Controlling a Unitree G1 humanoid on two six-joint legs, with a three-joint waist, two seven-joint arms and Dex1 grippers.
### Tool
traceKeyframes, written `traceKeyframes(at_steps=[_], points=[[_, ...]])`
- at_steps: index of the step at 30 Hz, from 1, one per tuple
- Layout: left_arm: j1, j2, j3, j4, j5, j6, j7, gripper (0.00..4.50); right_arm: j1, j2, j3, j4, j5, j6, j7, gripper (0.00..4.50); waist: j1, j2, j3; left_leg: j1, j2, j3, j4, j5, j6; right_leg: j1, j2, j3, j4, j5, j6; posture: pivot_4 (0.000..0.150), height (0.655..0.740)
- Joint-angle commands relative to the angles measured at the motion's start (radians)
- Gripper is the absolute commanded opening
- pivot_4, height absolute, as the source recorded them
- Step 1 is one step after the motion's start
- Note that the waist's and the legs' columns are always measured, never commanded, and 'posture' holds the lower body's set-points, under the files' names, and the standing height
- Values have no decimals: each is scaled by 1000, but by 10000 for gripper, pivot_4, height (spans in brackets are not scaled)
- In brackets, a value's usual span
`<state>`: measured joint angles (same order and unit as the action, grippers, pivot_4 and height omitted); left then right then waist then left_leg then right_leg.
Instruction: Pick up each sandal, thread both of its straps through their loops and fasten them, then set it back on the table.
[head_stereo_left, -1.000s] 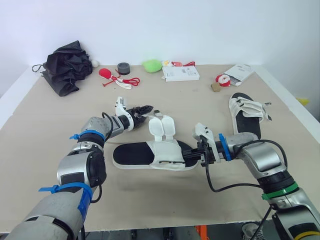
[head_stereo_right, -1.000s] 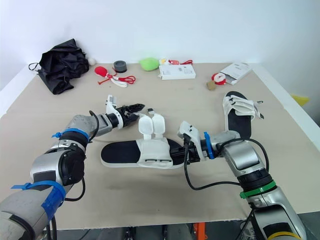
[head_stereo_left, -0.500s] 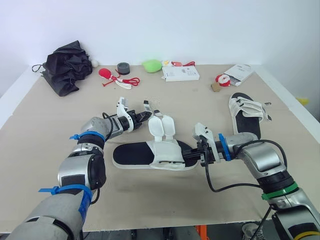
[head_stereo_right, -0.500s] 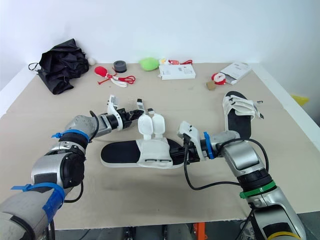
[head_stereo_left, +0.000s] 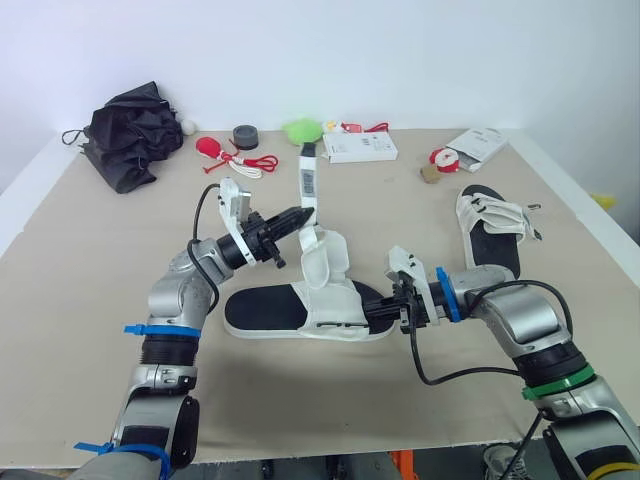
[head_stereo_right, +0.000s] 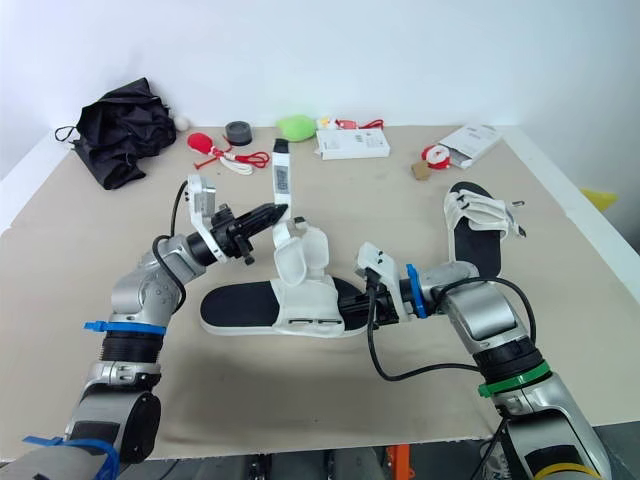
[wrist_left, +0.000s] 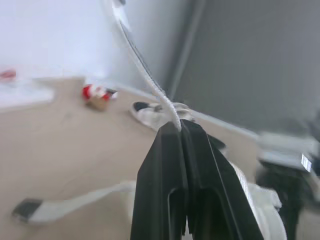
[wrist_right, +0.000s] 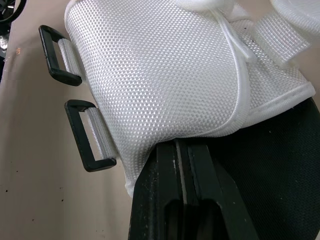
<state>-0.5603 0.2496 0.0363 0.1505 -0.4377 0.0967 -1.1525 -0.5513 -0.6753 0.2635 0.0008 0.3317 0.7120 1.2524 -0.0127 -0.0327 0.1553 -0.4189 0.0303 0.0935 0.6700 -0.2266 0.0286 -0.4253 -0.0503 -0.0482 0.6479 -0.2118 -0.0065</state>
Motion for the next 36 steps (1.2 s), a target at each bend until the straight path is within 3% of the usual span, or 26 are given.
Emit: traceKeyframes(at_steps=[1, 6, 10, 11, 12, 14, 16, 17, 18, 22, 26, 28, 32, 36], points=[[25, 52, -64, -12, 92, -374, -179, 251, 20, -9, 24, 5, -3, 11, 12, 0, 5, 0, 0, 0, 0, 0, 0, 0, 0, 0, 0, 0, 0, 0, -1, 1500, 7400], [-3, 101, -120, 166, 154, -888, -322, 251, 15, -5, 24, 13, -4, 10, 15, 0, 15, 0, 0, 0, 1, 0, 0, 0, 0, 0, 0, -2, 0, -3, -6, 1500, 7400], [-45, 119, -153, 271, 149, -1049, -348, 251, 13, 0, 26, 16, -5, 8, 15, 0, 18, 0, 0, -1, 2, 0, 1, 0, 0, 0, 0, -4, -1, -2, -2, 1500, 7400], [-51, 126, -165, 288, 143, -1067, -354, 5521, 12, 1, 27, 16, -5, 9, 15, 0, 18, 0, 0, -1, 2, 0, 1, 0, 0, 0, 0, -4, -1, -1, 1, 1500, 7400], [-55, 132, -173, 298, 134, -1075, -358, 7346, 12, 2, 27, 15, -4, 9, 15, 0, 17, 0, 0, -1, 2, 0, 1, 0, 0, 0, 0, -4, -1, -2, 1, 1500, 7400], [-56, 145, -190, 301, 112, -1084, -364, 15777, 12, 2, 25, 13, -3, 11, 14, 0, 17, 0, 0, -1, 3, 0, 0, 0, 1, -1, 1, -5, 0, -2, 1, 1500, 7400], [-39, 172, -215, 259, 70, -1079, -388, 26573, 15, 2, 24, 10, 0, 15, 15, 0, 17, 0, 0, -1, 4, 0, 0, 0, 1, -1, 2, -6, 0, -3, 3, 1500, 7400], [-14, 199, -230, 213, 48, -1031, -404, 29908, 19, 2, 25, 8, 0, 15, 14, 0, 16, 0, 0, -1, 5, 0, 0, 0, 1, -1, 2, -6, -1, -3, 3, 1500, 7400], [13, 227, -244, 166, 19, -982, -419, 35957, 21, 2, 25, 7, 0, 15, 14, 0, 15, 1, 0, -1, 5, 0, 0, 0, 1, -1, 2, -6, 0, -3, 3, 1500, 7400], [140, 367, -263, -18, -60, -717, -433, 35957, 27, 2, 25, -1, 1, 18, 13, 0, 15, 1, 0, -1, 7, -1, 0, -1, 0, -1, 4, -6, 0, -5, 0, 1500, 7400], [262, 538, -283, -205, -166, -158, -308, 35957, 29, 2, 27, 0, 2, 19, 15, 0, 16, 2, 0, -1, 9, -2, 0, -1, -1, -1, 7, -6, 0, -7, 0, 1500, 7400], [300, 576, -281, -267, -212, 48, -238, 35957, 29, 3, 27, -1, 4, 22, 14, 0, 17, 2, 0, -1, 10, -3, 0, -1, -1, -1, 8, -6, 0, -7, 1, 1500, 7400], [336, 550, -278, -334, -206, 236, -120, 35957, 32, 3, 25, -14, 9, 32, 9, 0, 19, 2, 1, 0, 10, -3, 0, -1, -1, -1, 8, -6, 0, -8, 1, 1500, 7400], [323, 426, -281, -338, -200, 415, 74, 35957, 40, -1, 23, -40, 17, 54, 3, 0, 20, 2, 1, 0, 10, -3, 0, -1, -2, -1, 9, -6, 0, -8, 1, 1500, 7400]])
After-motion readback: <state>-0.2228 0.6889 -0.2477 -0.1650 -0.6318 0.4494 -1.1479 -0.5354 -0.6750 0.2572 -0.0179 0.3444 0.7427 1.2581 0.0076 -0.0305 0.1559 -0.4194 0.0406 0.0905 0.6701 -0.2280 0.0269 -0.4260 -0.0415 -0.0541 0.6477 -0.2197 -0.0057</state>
